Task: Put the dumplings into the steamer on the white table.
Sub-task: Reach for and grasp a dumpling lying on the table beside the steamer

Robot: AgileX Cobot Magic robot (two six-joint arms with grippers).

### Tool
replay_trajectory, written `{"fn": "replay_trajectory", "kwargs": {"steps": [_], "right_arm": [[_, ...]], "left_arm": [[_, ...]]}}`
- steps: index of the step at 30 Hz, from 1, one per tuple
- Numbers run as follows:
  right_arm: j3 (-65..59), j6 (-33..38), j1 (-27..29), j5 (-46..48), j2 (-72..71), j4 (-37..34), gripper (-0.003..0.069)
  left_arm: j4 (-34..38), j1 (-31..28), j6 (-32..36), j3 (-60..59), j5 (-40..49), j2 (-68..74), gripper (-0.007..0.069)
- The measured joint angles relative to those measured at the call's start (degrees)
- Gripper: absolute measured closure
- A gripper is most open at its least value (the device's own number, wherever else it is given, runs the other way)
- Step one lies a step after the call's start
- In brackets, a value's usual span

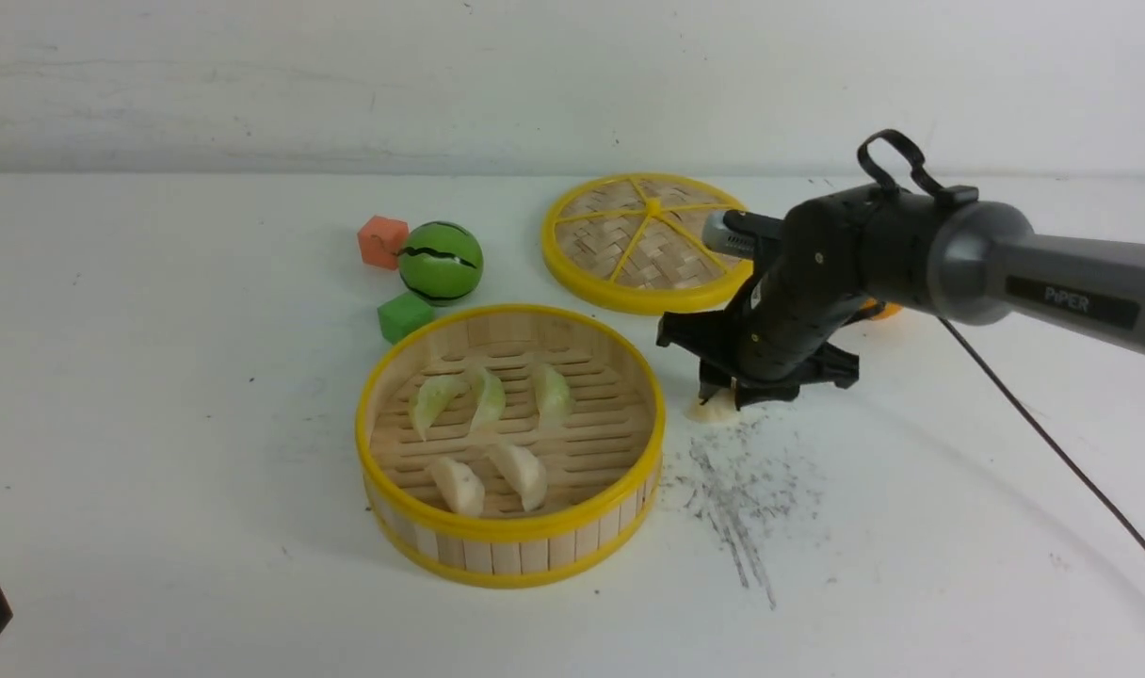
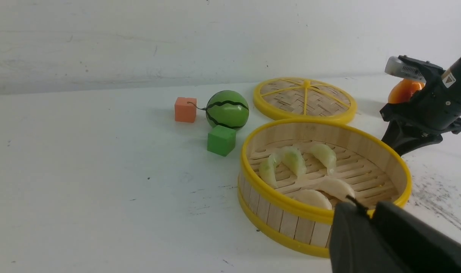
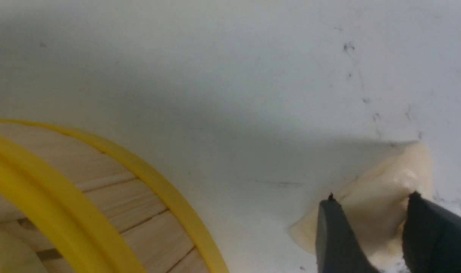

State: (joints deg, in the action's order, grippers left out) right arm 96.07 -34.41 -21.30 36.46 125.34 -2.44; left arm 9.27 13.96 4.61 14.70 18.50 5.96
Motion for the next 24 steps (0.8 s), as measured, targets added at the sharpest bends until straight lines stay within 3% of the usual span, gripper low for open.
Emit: {"fn": "replay_trajectory", "kwargs": {"steps": [5, 8, 15, 19, 24], "right_arm": [[0.0, -1.7, 0.0, 0.4, 0.9, -0.1, 0.0258], [0.0, -1.4, -0.1, 0.4, 0.9, -0.1, 0.0228], [0.0, -1.2, -0.2, 0.1, 0.9, 1.0, 0.0307], [0.0, -0.5, -0.3, 0.0, 1.0, 1.8, 0.0308], [0.0, 6.6, -0.4, 0.1, 1.0, 1.2, 0.0308]], "left_arm": [[0.0, 0.0, 0.0, 0.0, 0.1, 0.0, 0.0554], [0.0, 0.0, 0.0, 0.0, 0.1, 0.0, 0.0552], [0.0, 0.0, 0.0, 0.0, 0.1, 0.0, 0.0551], [0.0, 0.0, 0.0, 0.0, 0.1, 0.0, 0.0550], [0.0, 0.0, 0.0, 0.0, 0.1, 0.0, 0.0547]]}}
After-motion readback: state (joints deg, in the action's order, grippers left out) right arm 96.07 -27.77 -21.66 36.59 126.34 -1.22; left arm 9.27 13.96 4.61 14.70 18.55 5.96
